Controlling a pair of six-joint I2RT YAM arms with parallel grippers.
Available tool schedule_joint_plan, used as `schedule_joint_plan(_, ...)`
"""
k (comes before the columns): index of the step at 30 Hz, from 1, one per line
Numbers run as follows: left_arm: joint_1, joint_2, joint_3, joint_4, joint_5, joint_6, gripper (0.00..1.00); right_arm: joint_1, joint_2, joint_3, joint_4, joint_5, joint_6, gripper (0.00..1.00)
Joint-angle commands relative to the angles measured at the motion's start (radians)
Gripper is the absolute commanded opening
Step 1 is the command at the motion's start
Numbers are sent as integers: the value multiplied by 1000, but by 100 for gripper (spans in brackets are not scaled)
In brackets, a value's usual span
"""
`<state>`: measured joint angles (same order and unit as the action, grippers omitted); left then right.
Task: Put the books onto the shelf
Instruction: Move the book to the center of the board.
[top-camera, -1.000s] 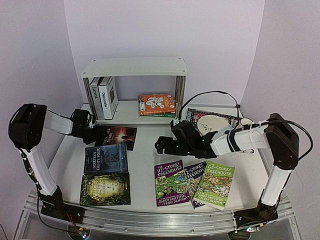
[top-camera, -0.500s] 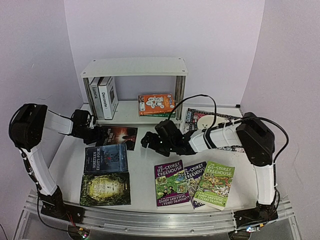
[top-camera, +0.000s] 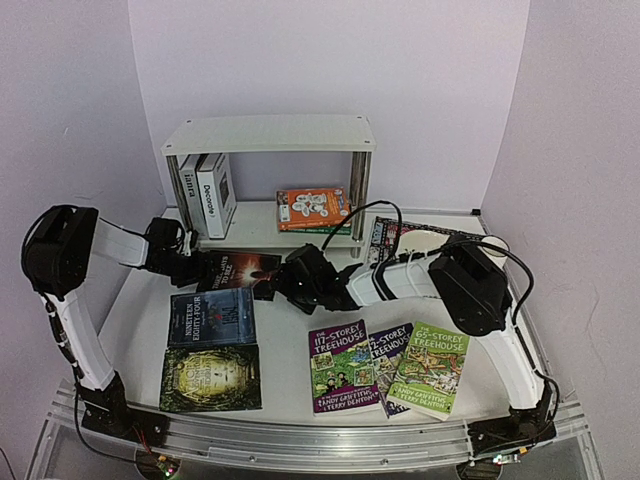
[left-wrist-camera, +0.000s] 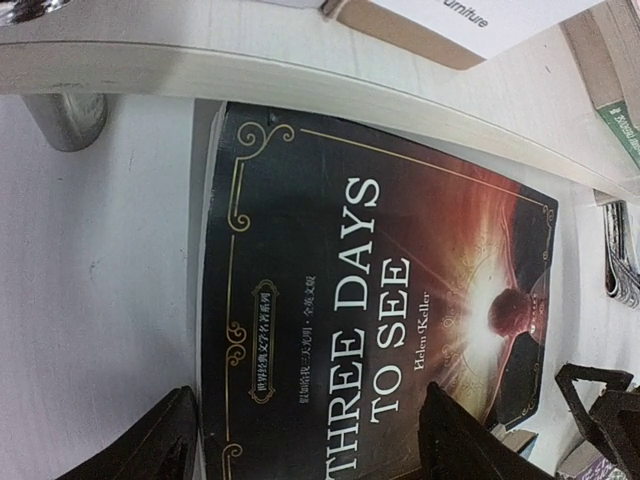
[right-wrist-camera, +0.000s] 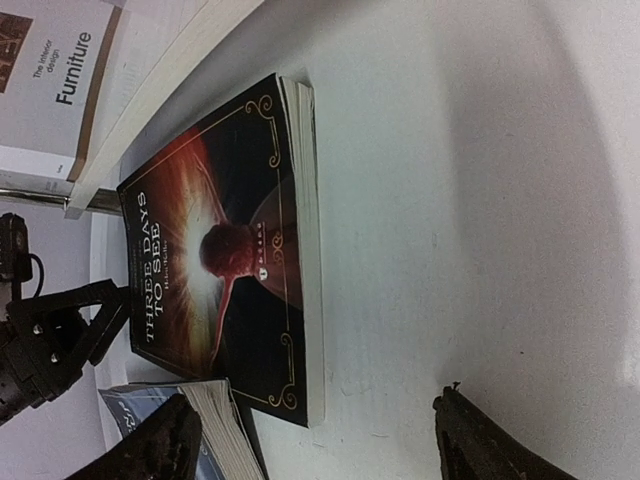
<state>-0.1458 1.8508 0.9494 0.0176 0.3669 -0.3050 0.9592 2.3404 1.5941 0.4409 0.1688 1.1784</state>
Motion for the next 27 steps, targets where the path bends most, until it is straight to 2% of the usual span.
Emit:
schedule_joint_plan(1, -13, 27, 27, -34, 40, 17, 77, 3, 75, 70, -58, -12, 29, 76)
schedule_joint_plan(4, -16, 29, 27, -35, 55, 18, 77, 3, 107, 105, -59, -43, 43, 70)
schedule_joint_plan(12, -65, 47, 40, -22, 142, 2, 75, 4, 113, 95, -55, -38, 54, 69)
schedule_joint_plan(22, -185, 6, 55, 53, 133, -71, 74, 4, -57, -96, -29, 49, -12, 68)
schedule_joint_plan(27, -228, -47, 59, 87, 130, -122, 73, 4, -162, -201, -8, 101, -95, 67)
